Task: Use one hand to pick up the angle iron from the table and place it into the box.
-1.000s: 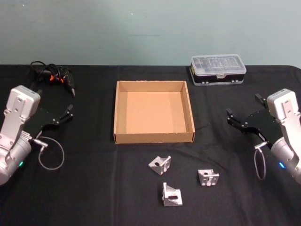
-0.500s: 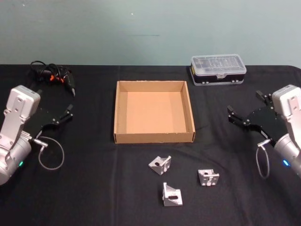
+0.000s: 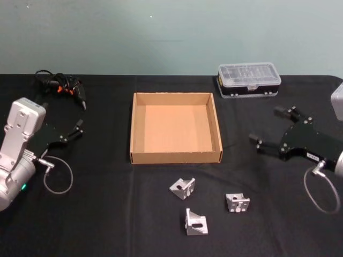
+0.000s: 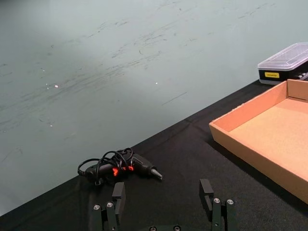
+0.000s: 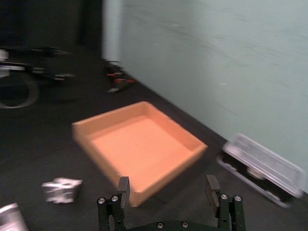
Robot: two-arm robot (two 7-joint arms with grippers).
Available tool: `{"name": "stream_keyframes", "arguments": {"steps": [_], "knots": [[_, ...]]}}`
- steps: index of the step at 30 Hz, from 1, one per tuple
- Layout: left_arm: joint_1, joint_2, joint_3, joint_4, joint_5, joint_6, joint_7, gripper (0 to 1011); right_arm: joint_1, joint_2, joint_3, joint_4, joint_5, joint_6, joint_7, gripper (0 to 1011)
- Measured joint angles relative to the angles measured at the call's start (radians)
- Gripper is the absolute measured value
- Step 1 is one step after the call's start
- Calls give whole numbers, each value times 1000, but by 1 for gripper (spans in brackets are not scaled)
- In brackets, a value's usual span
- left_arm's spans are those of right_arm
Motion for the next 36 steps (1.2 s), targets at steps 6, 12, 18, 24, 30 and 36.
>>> {"name": "stream_keyframes", "arguments": {"steps": [6,12,18,24,30,36], "knots": [[0,0,0,0,0,0,0,1011,17,88,13,-79,58,70,174,1000],[0,0,0,0,0,0,0,1011,78,167,-25,-122,81,153,360,1000],[0,0,0,0,0,0,0,1011,152,214,-101,-122,62,225,481,1000],[0,0,0,0,0,0,0,1011,200,218,-163,-91,21,262,531,1000],[0,0,0,0,0,0,0,1011,245,198,-225,-35,-29,281,555,1000],[0,0,0,0,0,0,0,1011,282,163,-272,22,-57,283,568,1000]]}}
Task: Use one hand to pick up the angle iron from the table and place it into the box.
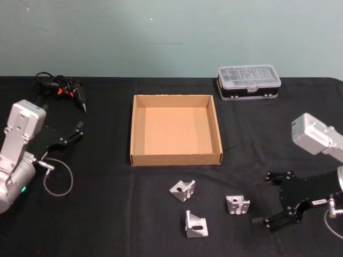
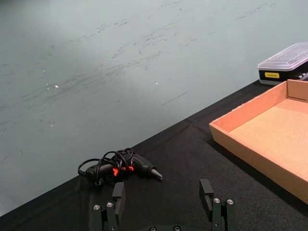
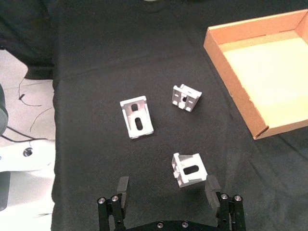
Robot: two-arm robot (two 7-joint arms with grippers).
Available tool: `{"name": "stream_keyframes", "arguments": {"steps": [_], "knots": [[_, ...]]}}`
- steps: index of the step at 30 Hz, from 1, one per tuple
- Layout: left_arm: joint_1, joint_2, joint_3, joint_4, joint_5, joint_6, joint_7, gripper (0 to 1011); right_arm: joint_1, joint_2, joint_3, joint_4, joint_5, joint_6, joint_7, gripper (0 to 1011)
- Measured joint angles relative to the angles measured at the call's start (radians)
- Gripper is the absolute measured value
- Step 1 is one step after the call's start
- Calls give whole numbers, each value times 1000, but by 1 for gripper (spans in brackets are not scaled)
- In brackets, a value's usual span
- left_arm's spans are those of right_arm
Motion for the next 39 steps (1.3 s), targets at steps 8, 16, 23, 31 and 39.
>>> {"name": "stream_keyframes", "arguments": {"steps": [8,16,23,31,39], "knots": [[0,0,0,0,0,0,0,1011,41,-45,-62,62,-25,-6,19,1000],[0,0,0,0,0,0,0,1011,69,-76,-102,96,-42,-9,20,1000],[0,0,0,0,0,0,0,1011,92,-102,-128,125,-53,-13,17,1000],[0,0,0,0,0,0,0,1011,112,-124,-146,156,-62,-20,12,1000],[0,0,0,0,0,0,0,1011,122,-142,-157,181,-67,-26,2,1000]]}}
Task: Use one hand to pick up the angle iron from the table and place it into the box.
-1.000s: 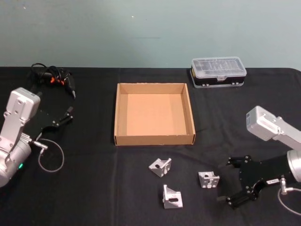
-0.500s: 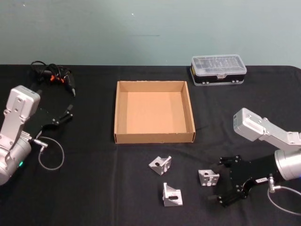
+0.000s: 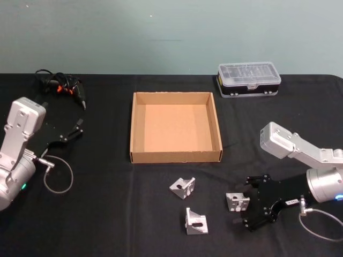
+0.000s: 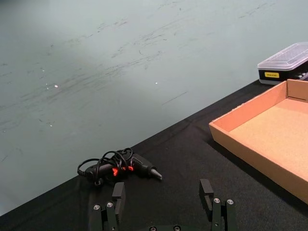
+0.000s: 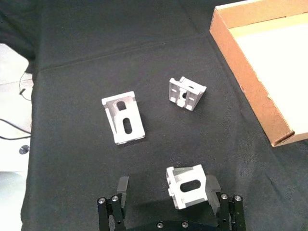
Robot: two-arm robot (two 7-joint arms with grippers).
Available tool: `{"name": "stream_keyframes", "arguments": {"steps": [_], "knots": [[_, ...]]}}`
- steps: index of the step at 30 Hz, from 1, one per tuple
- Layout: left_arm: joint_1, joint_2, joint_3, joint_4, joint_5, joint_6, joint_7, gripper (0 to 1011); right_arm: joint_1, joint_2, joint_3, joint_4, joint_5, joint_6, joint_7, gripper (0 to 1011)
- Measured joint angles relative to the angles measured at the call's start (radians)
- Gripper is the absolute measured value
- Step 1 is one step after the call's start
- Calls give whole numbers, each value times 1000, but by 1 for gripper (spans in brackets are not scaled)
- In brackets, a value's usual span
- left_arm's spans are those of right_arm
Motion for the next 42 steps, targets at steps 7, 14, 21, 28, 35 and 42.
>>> {"name": "stream_keyframes", "arguments": {"steps": [7,14,21,28,35,42], "knots": [[0,0,0,0,0,0,0,1011,0,-4,-2,6,2,-5,-4,954],[0,0,0,0,0,0,0,1011,-8,-2,3,3,8,-14,-18,763],[0,0,0,0,0,0,0,1011,-18,1,12,-3,18,-25,-25,568],[0,0,0,0,0,0,0,1011,-22,-4,15,-7,24,-37,-25,330],[0,0,0,0,0,0,0,1011,-20,-8,11,-1,23,-42,-22,127],[0,0,0,0,0,0,0,1011,-16,-9,6,0,16,-43,-18,59]]}}
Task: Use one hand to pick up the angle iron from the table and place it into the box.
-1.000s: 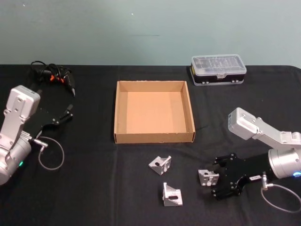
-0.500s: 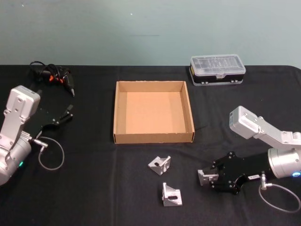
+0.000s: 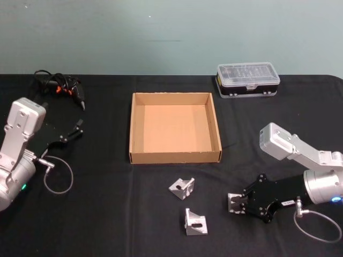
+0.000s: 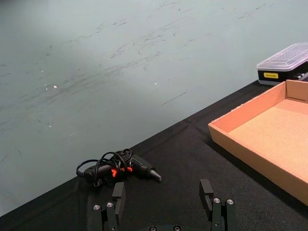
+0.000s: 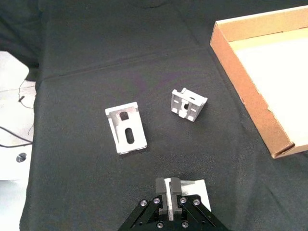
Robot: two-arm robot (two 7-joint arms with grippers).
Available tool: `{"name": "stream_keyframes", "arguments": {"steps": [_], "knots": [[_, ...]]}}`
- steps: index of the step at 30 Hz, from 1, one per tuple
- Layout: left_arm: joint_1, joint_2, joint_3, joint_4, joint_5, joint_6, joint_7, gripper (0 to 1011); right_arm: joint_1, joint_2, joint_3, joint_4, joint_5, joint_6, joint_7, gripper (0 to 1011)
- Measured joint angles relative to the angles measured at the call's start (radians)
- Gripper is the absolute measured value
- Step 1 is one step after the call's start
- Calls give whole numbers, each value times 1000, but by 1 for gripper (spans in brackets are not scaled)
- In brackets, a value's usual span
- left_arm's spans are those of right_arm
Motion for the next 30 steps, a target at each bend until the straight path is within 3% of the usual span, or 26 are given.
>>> {"name": "stream_keyframes", "arguments": {"steps": [9,18,24,30], "knots": [[0,0,0,0,0,0,0,1011,-6,13,20,-32,2,2,-22,58],[0,0,0,0,0,0,0,1011,-12,17,105,-116,41,-19,-108,58],[0,0,0,0,0,0,0,1012,18,-37,127,-108,21,-24,-171,58],[0,0,0,0,0,0,0,1011,46,-126,130,-29,-21,-26,-242,58]]}}
